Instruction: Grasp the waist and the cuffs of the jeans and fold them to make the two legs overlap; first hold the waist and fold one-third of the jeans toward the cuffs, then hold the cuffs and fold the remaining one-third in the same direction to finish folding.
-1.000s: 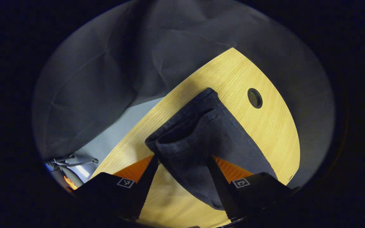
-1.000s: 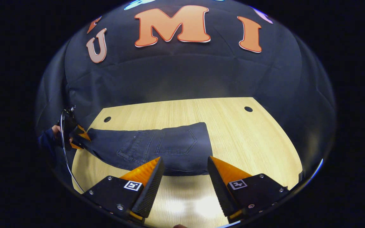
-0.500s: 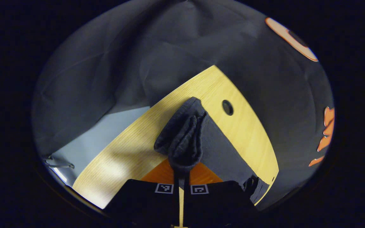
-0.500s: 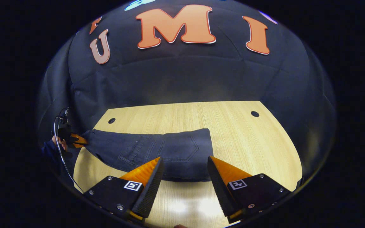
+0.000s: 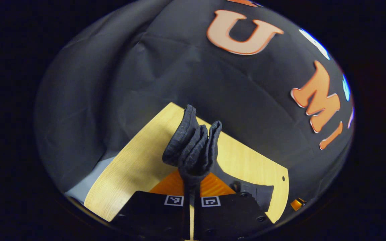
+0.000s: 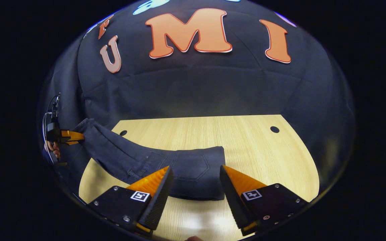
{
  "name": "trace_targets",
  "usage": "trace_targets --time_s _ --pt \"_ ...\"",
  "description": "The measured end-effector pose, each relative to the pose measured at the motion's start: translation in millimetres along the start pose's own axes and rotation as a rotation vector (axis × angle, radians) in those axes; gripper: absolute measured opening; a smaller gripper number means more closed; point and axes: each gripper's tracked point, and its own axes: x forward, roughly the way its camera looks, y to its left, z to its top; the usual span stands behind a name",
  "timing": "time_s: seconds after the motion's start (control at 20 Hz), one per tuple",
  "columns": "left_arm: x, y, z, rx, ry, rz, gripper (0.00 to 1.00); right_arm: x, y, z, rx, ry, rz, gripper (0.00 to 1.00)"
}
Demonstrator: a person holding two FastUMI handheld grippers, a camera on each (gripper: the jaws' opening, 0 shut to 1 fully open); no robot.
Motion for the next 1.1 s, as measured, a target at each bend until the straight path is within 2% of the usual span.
trace_targets --time_s 0.2,0.7,1.1 --pt "-25.1 -73.9 -0.5 0.061 -0.013 -0.087 0.05 -2.9 -9.2 9.2 -0.002 -0.028 0.010 0.96" --pt "-20.1 -223.7 -30.8 0.171 0.041 -0.174 0.04 -8.5 -53.1 17.9 0.032 -0.068 0.013 0.96" --pt "6.2 -322.2 -97.5 0.317 0.137 -0.195 0.05 -6.8 -90.4 21.7 0.038 -0.077 0.006 0.96"
